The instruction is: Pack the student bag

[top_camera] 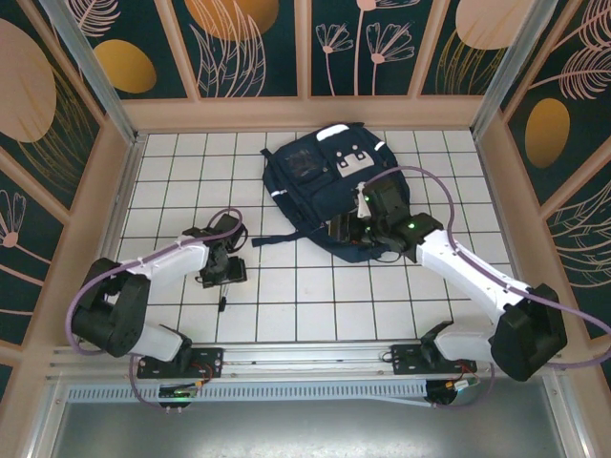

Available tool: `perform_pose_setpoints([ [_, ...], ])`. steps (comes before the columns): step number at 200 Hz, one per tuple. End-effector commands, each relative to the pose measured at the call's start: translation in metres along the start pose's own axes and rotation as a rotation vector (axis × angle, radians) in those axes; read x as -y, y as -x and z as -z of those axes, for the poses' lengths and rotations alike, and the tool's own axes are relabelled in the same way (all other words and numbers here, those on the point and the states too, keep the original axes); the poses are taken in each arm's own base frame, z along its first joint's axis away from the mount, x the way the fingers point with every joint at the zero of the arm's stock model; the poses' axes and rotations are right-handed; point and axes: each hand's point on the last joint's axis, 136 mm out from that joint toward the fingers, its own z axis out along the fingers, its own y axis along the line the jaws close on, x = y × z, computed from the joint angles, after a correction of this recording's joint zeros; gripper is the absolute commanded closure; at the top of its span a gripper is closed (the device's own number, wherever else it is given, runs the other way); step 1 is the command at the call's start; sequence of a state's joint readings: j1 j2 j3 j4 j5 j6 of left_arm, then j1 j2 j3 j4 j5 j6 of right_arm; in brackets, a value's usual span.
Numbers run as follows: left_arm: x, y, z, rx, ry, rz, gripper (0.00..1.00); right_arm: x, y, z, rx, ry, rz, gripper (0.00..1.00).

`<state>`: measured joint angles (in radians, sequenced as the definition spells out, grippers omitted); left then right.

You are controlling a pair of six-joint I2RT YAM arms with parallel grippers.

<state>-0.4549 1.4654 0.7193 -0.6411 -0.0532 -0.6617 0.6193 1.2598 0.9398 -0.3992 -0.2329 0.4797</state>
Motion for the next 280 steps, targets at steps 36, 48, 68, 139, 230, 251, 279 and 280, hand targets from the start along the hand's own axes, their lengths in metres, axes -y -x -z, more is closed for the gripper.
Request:
perform_pose_setpoints([
  [36,0.006,-0.017,-0.032,-0.107,-0.037,-0.011,0.82,-0.011,-0.003,-0.005,-0.001,0.020,-0.011,0.53],
  [48,0.013,-0.012,-0.029,-0.103,-0.062,-0.016,0.93,-0.016,-0.005,-0.008,-0.012,0.036,-0.030,0.53],
  [68,0.035,0.004,-0.009,-0.068,-0.147,-0.023,0.95,-0.032,-0.016,-0.016,-0.051,0.122,-0.067,0.53],
  [139,0.147,0.044,0.127,0.059,-0.801,-0.060,0.95,-0.101,-0.063,-0.045,-0.218,0.429,0.154,0.46],
  [230,0.199,0.023,0.173,0.058,-1.017,-0.128,0.89,-0.115,-0.049,-0.064,-0.193,0.517,0.033,0.71],
  [251,0.200,0.023,0.179,0.072,-1.040,-0.139,0.65,-0.103,-0.047,-0.062,-0.185,0.489,-0.005,0.98],
  [279,0.202,0.040,0.208,0.250,-1.068,-0.232,0.49,-0.055,-0.033,-0.049,-0.160,0.377,-0.080,1.00],
  [280,0.203,0.041,0.211,0.260,-1.071,-0.238,0.49,-0.054,-0.032,-0.048,-0.156,0.375,-0.081,1.00],
])
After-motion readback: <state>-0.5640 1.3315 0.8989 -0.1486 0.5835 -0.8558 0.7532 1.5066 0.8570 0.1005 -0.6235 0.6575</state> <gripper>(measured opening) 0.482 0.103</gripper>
